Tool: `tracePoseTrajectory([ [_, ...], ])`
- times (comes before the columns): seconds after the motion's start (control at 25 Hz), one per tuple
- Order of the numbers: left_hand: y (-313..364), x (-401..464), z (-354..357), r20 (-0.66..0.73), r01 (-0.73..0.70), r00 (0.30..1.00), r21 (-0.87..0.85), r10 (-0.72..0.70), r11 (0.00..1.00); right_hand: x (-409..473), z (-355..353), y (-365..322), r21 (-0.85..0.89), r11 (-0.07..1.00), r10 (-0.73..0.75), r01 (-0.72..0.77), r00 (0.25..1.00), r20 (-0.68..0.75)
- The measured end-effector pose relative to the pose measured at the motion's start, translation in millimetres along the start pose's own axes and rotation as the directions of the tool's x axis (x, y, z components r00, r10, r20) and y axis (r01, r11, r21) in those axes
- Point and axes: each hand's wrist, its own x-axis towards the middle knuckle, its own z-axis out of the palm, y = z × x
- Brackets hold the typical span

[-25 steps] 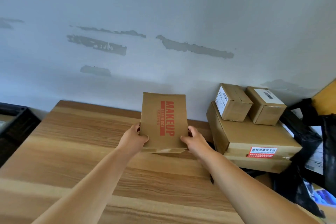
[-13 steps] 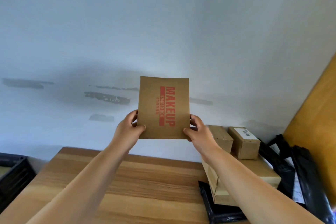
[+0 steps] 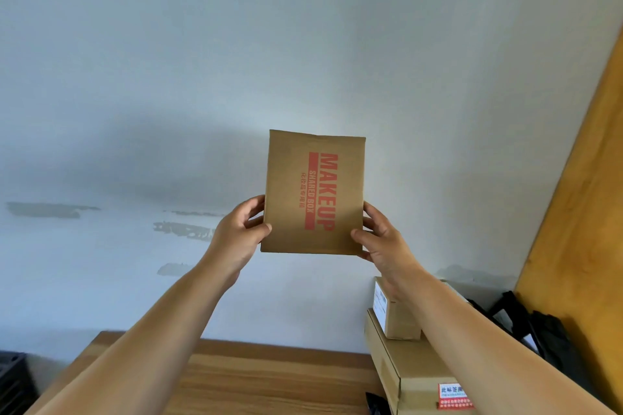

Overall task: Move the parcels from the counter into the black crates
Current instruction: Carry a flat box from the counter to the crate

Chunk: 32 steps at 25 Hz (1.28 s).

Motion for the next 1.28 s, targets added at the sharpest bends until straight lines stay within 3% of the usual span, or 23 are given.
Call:
tracePoseTrajectory([
  [0.28, 7.5, 11.1, 0.6, -0.025, -0.017, 1.0, -0.001, 0.017, 1.0, 11.7, -7.5, -14.0, 0.096, 0.994, 0.048, -0.044, 0.998, -0.039],
  [0.68, 26.0, 22.6, 3.7, 0.023, 0.023, 1.0, -0.093, -0.021, 0.995, 29.5, -15.6, -19.4, 0.271, 0.956, 0.088, -0.109, 0.992, 0.09],
  [0.8, 21.9, 25.3, 5.4, 0.05, 0.081, 0.996, -0.153, -0.074, 0.985, 32.2, -13.8, -16.2, 0.295, 0.951, 0.059, -0.095, 0.99, 0.126],
  [1.0, 16.5, 23.8, -1.6, 0.101, 0.051, 0.994, -0.193, -0.032, 0.98, 24.7, -18.4, -23.9, 0.418, 0.908, -0.021, -0.027, 0.994, 0.111],
  [1.16, 21.3, 26.0, -4.6, 0.168, 0.001, 0.985, -0.193, 0.032, 0.981, 30.4, -24.3, -22.9, 0.381, 0.924, -0.015, -0.027, 0.994, 0.106],
  [1.28, 24.1, 24.5, -7.2, 0.179, 0.041, 0.984, -0.205, -0.004, 0.978, 36.9, -29.7, -23.8, 0.28, 0.957, 0.044, -0.074, 0.993, 0.111],
])
